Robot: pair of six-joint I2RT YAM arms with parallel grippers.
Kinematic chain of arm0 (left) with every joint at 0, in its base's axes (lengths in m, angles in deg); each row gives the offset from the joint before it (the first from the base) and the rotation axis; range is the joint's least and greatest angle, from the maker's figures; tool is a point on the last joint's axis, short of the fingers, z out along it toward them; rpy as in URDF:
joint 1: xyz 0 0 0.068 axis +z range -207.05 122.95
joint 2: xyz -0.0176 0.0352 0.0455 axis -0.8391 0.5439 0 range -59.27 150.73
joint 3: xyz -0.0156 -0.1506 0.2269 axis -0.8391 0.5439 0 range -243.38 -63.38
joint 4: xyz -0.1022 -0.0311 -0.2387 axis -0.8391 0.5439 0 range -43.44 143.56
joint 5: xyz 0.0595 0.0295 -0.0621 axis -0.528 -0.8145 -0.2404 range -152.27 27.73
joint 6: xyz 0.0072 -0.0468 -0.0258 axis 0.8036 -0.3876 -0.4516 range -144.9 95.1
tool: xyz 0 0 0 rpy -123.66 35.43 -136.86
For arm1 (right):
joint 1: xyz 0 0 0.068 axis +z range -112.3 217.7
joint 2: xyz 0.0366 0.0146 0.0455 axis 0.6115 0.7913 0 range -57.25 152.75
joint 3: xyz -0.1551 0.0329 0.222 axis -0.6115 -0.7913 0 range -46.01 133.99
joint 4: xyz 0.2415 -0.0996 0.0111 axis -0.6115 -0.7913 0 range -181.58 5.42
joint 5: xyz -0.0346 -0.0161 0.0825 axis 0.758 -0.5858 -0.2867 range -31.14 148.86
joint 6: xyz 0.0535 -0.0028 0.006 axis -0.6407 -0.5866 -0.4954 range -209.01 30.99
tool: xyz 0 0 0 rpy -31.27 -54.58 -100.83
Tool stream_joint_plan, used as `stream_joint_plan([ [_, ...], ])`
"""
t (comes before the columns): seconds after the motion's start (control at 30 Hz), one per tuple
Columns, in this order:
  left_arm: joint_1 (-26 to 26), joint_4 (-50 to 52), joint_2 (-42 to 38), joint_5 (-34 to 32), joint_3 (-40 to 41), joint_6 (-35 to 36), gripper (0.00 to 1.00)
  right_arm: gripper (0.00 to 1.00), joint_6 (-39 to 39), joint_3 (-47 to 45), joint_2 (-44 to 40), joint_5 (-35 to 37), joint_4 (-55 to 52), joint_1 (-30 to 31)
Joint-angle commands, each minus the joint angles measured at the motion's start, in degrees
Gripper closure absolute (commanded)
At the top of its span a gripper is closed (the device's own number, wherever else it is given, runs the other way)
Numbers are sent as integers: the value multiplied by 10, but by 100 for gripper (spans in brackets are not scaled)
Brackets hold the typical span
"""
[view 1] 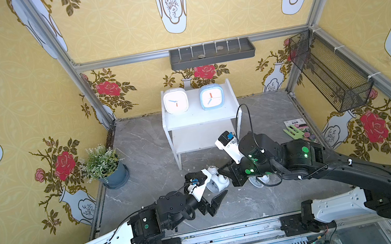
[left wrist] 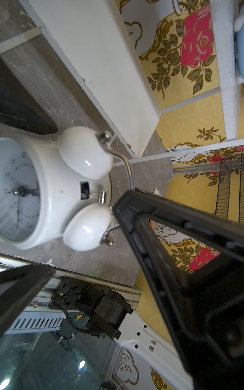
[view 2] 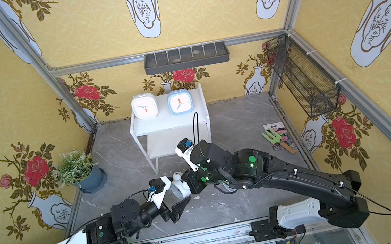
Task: Place the alarm clocks on the shelf by style
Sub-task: Pick up the alarm from the center of the board, then place the alarm on the shelf.
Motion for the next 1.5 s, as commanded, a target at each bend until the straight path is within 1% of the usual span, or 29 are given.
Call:
stream_joint_plan([
  [0.0,0,-10,-1,-1,4,0,1,100,2,1,0,-2,53,0],
  [0.3,0,1,-4,2,6,-8,2,100,4,-1,-4,-5,61,3],
  [0.4,0,-1,-4,1,6,-7,6,100,3,-1,-3,-6,62,3],
  [0.47,0,-2,-5,2,6,-6,13,100,4,-2,-3,-6,63,3],
  [0.53,0,-2,-5,2,6,-6,17,100,3,-4,-3,-6,66,3],
  [0.67,0,-2,-7,0,6,-8,21,100,3,-6,-4,-7,69,3],
  [0.77,0,-3,-10,-2,6,-9,25,100,3,-7,-3,-6,70,3],
  [0.83,0,-4,-7,-15,5,-11,29,100,2,-6,-2,0,70,3],
  [0.87,0,-6,-5,-26,5,-13,32,96,2,-6,-2,3,69,3],
  [0.93,0,-13,4,-64,4,-26,39,75,-1,-2,-3,29,60,7],
  [1.0,0,-23,17,-91,6,-36,39,67,-6,-1,-7,63,47,6],
  [1.03,-1,-28,25,-105,4,-42,39,64,-13,2,-9,91,34,6],
  [1.1,0,-32,44,-149,-2,-62,39,58,-21,3,-19,135,13,11],
  [1.17,1,-35,64,-207,-9,-84,39,57,-36,-1,-37,190,-4,23],
  [1.2,1,-36,75,-243,-14,-95,41,57,-43,-3,-48,214,-14,31],
  [1.23,3,-29,87,-278,-22,-116,41,57,-50,-7,-62,236,-21,39],
  [1.3,22,-10,109,-307,-41,-162,39,57,-60,-22,-87,261,-23,52],
  [1.33,40,18,122,-312,-55,-199,38,57,-62,-35,-103,263,-18,56],
  [1.37,61,28,133,-297,-65,-219,41,58,-65,-43,-113,263,-18,56],
  [1.43,95,25,153,-268,-76,-239,42,59,-70,-57,-127,263,-22,58],
  [1.47,104,9,163,-256,-80,-231,43,60,-69,-62,-133,262,-24,59],
])
